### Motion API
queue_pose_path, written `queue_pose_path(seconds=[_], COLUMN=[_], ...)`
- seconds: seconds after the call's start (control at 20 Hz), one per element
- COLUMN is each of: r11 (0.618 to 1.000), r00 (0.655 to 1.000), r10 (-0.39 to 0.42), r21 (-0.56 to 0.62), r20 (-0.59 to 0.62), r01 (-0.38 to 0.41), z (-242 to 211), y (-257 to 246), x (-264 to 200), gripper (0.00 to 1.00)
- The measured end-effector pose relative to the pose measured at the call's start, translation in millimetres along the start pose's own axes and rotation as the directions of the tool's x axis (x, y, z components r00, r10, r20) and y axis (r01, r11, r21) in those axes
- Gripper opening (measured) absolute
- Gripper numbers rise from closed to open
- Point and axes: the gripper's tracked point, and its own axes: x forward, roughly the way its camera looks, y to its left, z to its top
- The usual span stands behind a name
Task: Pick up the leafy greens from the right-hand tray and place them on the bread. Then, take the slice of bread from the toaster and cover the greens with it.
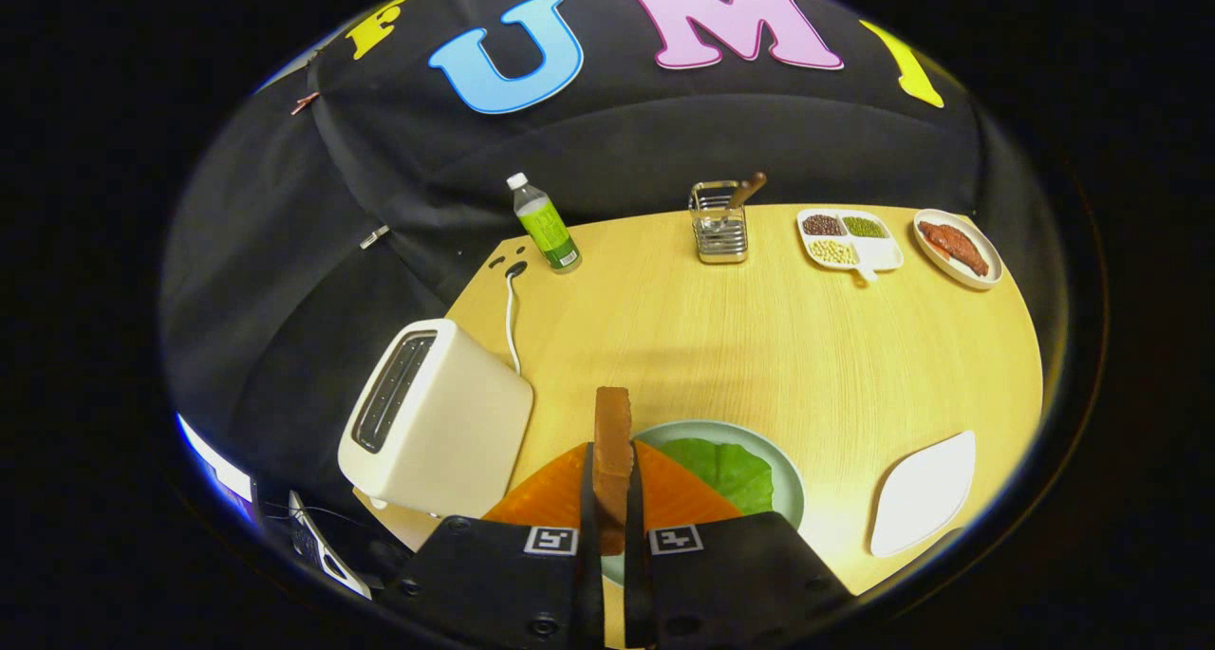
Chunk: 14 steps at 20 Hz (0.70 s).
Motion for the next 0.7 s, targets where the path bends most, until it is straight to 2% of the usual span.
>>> queue_pose_path(seconds=[0.3, 0.4, 0.55, 0.7], r11=[0.998, 0.998, 0.993, 0.984], r00=[0.999, 1.0, 0.998, 0.994], r10=[0.033, 0.012, -0.04, -0.088], r21=[0.051, 0.059, 0.108, 0.152], r20=[-0.041, -0.029, -0.043, -0.069], r01=[-0.031, -0.01, 0.044, 0.097], z=[-22, -23, -32, -44], y=[-18, -32, -56, -79], x=[14, 15, 17, 18], gripper=[0.13, 0.13, 0.17, 0.3])
